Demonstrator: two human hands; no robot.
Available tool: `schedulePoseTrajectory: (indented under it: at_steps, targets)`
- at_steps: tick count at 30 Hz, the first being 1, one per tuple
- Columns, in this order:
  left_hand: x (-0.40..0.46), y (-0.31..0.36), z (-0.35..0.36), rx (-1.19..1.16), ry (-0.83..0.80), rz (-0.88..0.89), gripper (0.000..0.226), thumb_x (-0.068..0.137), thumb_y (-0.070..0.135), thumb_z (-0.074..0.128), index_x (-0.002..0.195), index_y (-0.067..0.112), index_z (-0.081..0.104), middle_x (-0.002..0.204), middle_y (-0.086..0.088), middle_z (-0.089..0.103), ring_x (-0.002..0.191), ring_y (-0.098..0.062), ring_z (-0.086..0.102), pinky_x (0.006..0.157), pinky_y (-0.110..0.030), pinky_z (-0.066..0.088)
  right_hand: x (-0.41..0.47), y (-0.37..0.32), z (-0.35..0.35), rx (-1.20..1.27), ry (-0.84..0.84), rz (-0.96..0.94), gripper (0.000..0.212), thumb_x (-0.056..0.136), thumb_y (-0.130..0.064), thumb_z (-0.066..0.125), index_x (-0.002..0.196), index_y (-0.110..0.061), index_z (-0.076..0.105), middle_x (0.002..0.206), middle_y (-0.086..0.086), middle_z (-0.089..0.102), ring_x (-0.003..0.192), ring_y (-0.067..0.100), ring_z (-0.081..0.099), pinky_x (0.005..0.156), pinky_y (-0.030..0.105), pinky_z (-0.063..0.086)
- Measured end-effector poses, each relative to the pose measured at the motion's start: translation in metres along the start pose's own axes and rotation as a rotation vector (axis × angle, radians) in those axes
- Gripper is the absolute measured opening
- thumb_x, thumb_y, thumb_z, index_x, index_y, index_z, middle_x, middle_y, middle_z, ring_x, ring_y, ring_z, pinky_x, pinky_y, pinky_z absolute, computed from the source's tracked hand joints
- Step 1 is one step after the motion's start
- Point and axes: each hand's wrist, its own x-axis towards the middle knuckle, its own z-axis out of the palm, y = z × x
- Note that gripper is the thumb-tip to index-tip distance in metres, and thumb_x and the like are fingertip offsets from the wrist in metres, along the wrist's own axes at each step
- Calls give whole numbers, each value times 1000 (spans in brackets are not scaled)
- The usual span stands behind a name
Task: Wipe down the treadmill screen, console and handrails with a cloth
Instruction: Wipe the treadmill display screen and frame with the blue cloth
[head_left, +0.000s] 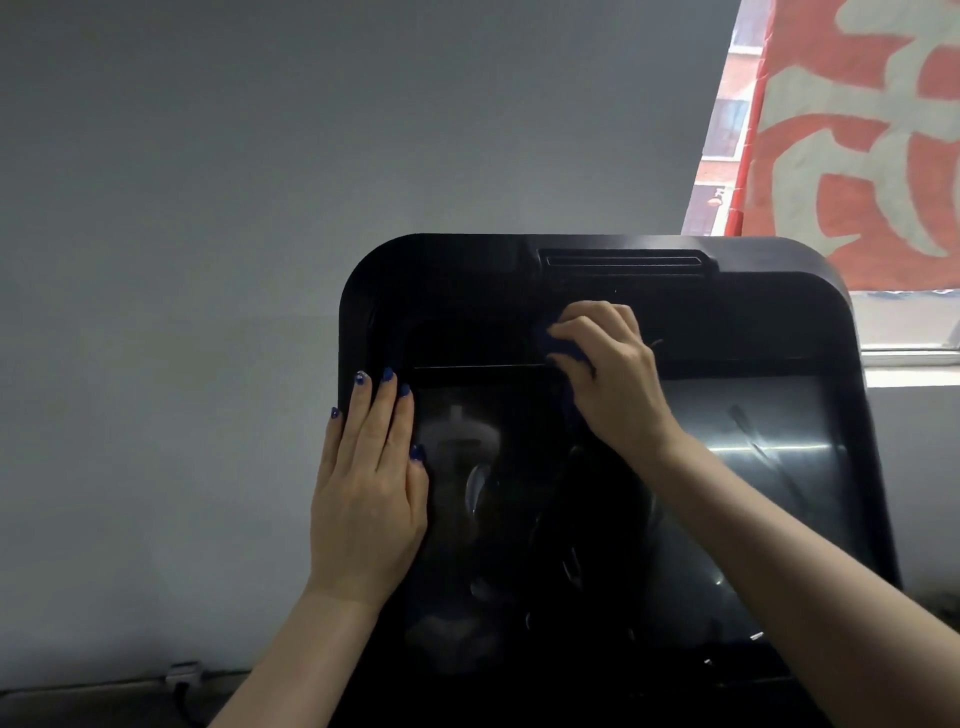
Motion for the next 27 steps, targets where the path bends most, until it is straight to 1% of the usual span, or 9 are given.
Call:
schedulePoseTrajectory:
  at_steps: [4,6,11,13,15,17,21,23,27]
  targets:
    - [0,0,-1,-10,-1,-5,51,99,17,34,146,0,42,157,-13,35,151,-27,20,124,-42,16,-8,6,-10,40,-114,-102,14,84,-1,70,97,2,68,107,11,63,100,24,52,93,20,40]
    - [0,0,-1,-18,-1,-5,51,99,17,34,146,1,42,157,-13,35,151,-26,20,123,-42,16,-9,14,-20,13,-112,-94,15,83,-2,71,97,2,68,107,11,63,99,25,53,93,18,40]
    - [0,0,0,-27,5,-11,51,99,17,34,147,1,42,157,-12,35,151,-25,19,124,-41,16,-2,9,-8,-32,0,21,14,83,1,71,96,1,67,104,11,63,99,24,51,91,8,34]
    - [0,0,0,-24,7,-9,51,98,16,35,146,1,42,157,-13,35,151,-26,19,123,-41,16,-5,7,-5,-20,-24,-1,13,84,0,70,97,1,67,105,11,62,100,23,50,92,9,33]
    - [0,0,-1,-10,8,-2,51,98,15,36,146,1,42,157,-13,36,151,-26,20,123,-42,17,-10,14,-15,-10,-88,-69,14,85,-2,70,98,2,68,106,11,63,101,24,51,94,14,36]
    - [0,0,-1,-4,4,-1,51,98,15,36,147,1,42,157,-13,36,151,-26,19,123,-42,16,-12,23,-27,-19,-107,-94,15,84,-2,70,98,2,68,106,12,63,100,26,52,94,17,38]
    - [1,1,0,2,-2,-6,51,99,17,34,146,1,42,157,-13,36,151,-26,20,123,-41,17,-5,25,-23,-53,-11,-4,14,82,2,71,95,2,67,103,12,62,97,25,50,92,9,33]
    - [2,1,0,-2,2,-5,51,99,18,33,146,1,42,156,-13,36,150,-27,21,123,-41,17,-3,18,-14,-44,21,27,14,82,3,71,95,1,67,103,12,62,97,24,49,91,8,33]
    - [0,1,-2,4,1,-6,51,99,17,34,147,1,41,156,-13,36,151,-27,20,124,-41,15,-14,22,-23,5,-87,-83,13,84,-1,70,96,2,68,106,11,63,100,24,51,94,14,36]
